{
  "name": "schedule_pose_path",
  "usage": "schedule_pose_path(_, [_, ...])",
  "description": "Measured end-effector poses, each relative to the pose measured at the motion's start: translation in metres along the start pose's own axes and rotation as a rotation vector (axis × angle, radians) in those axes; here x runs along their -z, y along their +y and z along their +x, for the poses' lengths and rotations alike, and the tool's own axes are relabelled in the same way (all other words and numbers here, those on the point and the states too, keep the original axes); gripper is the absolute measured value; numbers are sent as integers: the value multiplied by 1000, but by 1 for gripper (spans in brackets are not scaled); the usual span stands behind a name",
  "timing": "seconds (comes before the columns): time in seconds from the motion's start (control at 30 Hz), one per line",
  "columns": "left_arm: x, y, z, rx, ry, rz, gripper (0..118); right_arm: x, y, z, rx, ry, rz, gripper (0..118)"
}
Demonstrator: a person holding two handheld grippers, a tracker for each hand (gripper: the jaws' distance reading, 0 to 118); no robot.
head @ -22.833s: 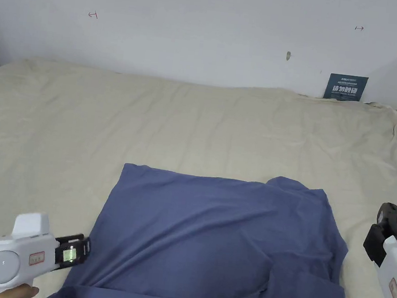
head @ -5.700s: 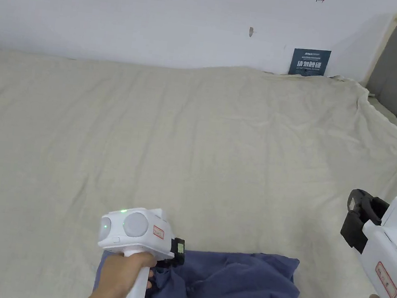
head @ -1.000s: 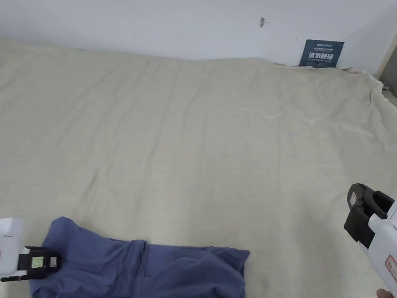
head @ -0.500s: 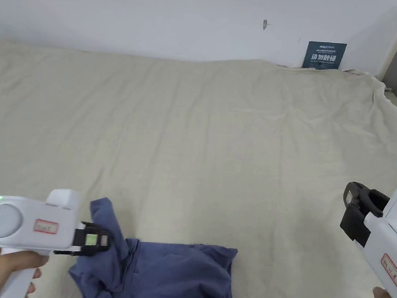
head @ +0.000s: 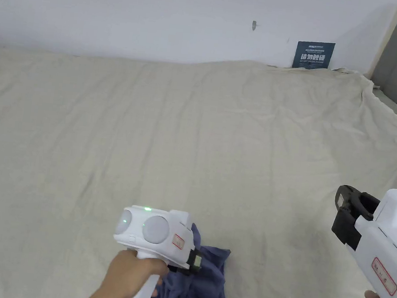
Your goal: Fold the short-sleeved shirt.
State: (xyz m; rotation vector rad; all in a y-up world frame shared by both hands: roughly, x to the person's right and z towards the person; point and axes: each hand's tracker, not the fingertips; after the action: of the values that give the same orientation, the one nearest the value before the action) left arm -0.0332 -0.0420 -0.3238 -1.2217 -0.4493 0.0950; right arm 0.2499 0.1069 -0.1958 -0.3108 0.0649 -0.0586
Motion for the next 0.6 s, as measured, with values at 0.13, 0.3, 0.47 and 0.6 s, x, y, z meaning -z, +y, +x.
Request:
schedule_pose_path(0.13, [36,-7,16,27,72,-65,8,-1,0,1,4,-6,-6,0])
schedule_pose_path(0.3, [45,-9,22,17,82,-60,22,-3,-1,3,3,-13,-14,0])
schedule_pose_path(0.47, [14,-7,26,-35,13,9,97,-4,1,5,3,-12,-12,0])
schedule_pose_path(0.6, [-33,-1,18,-43,-22,181,103,-5,4,5,0,-12,-5,0])
